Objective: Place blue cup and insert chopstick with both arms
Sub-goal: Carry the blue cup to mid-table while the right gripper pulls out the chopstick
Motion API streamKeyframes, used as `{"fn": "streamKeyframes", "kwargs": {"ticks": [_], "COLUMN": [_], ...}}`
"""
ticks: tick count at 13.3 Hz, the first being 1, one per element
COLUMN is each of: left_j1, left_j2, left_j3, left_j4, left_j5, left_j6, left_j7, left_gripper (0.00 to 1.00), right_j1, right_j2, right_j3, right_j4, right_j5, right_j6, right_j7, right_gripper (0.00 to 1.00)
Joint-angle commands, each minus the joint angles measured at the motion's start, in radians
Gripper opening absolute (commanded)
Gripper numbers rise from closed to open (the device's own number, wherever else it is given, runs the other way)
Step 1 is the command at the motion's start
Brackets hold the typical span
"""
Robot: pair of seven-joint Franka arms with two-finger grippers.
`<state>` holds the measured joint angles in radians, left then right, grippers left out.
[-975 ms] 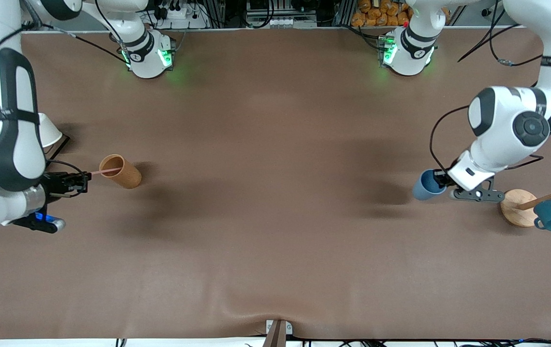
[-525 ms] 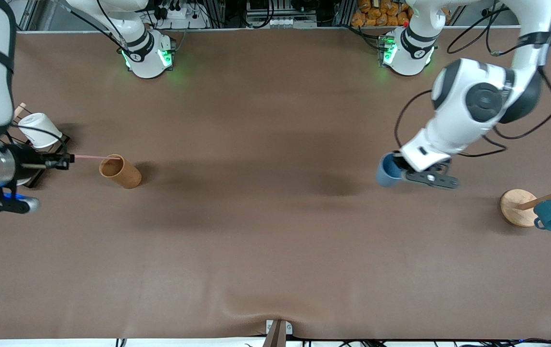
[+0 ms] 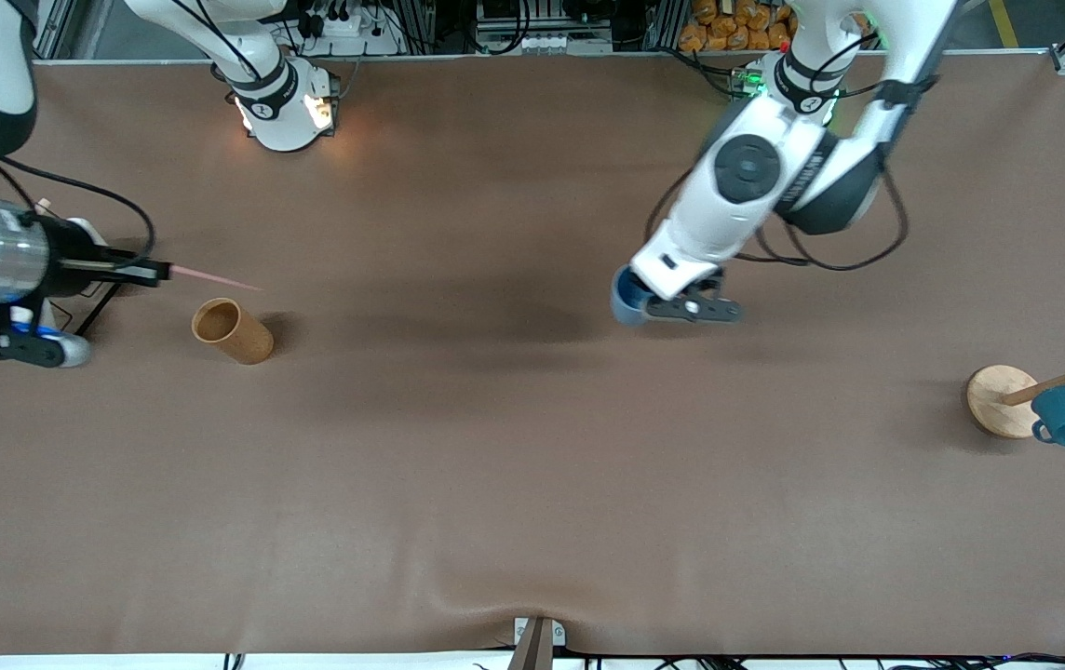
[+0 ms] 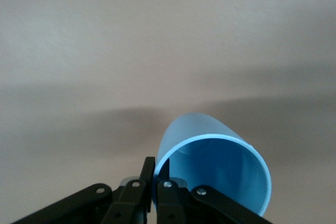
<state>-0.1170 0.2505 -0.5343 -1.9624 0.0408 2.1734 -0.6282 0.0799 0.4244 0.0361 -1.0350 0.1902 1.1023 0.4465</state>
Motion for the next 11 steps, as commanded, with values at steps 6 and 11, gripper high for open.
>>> {"fn": "streamKeyframes", "kwargs": {"ticks": [6,11], "left_j1": [-0.217,-0.326], "left_j2": [0.205,0.352], "left_j3": [0.005,0.010], "left_j4": [0.137,0.260], "left_j5": [0.181,0.258], "left_j6": [0.068,0.068], "left_j7": [-0.489,-0.691], "left_gripper": [0.00,0.00], "right_j1": [-0.104,-0.084], "right_j2": [0.207,0.186], "right_j3": [-0.010,-0.010], "right_j4": [-0.014,-0.131], "right_j5": [0.480,0.543], "right_j6": [0.100,0.186], "right_j7": [0.314,0.374], "right_gripper": [0.00,0.00]}}
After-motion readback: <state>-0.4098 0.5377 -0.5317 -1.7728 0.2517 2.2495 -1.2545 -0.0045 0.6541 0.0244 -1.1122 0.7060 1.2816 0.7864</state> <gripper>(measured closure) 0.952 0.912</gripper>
